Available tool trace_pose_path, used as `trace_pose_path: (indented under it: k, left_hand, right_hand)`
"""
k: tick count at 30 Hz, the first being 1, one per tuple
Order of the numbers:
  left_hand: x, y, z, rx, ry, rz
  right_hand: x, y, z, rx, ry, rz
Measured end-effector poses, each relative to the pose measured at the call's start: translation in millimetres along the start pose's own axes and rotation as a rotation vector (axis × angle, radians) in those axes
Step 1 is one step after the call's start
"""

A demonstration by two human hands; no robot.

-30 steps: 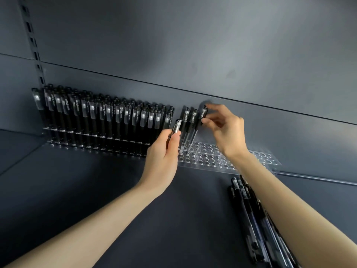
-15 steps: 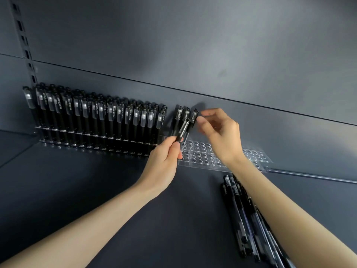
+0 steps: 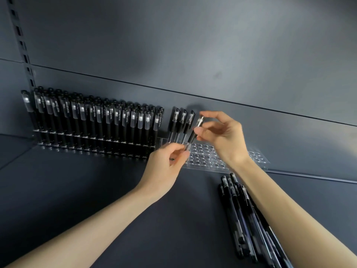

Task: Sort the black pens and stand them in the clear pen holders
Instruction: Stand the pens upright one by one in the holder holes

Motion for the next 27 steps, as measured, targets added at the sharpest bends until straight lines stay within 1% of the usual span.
trace_pose_path:
  k: [2,4,5,8,13,21,27]
  left_hand:
    - [0,-6,2,-0.342,-0.007,-0.161]
    - [0,-13,3,-0.626,-0.038,-0.318]
    - [1,-18,2,-0.725,-0.069,-0.353]
    - [3,-28,-3,-0.909,-0.165,-0.35]
    - [3,-33,-4,-1.008,-0.207,-0.382]
    - [3,-30,-5,-1.011,-0.234,-0.356]
    - [3,-29,-4,-1.023,-0.241,-0.349]
  right_hand:
    - [-8,-4,8,0.028,0.134,0.046]
    - [-16,-7,15,0.074,0.253,0.099]
    - [-20,-7,18,0.097,0.293,0.121]
    - [-26,-4,15,0.15,0.331,0.164]
    - [-32,7,9,0.203,0.31,0.192]
    - [-36,29,-3,0.373,0.166,0.176]
    - [-36,31,-3,0.386,0.157,0.167]
Point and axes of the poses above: each hand's wrist, its own x-axis away from the middle knuckle, its own z-axis out of the back of the hand, y = z × x, the point moved 1 cm from there along -x, towards the middle knuckle, and after that the axes turned 7 degrees about -z, right-handed, at the moved point
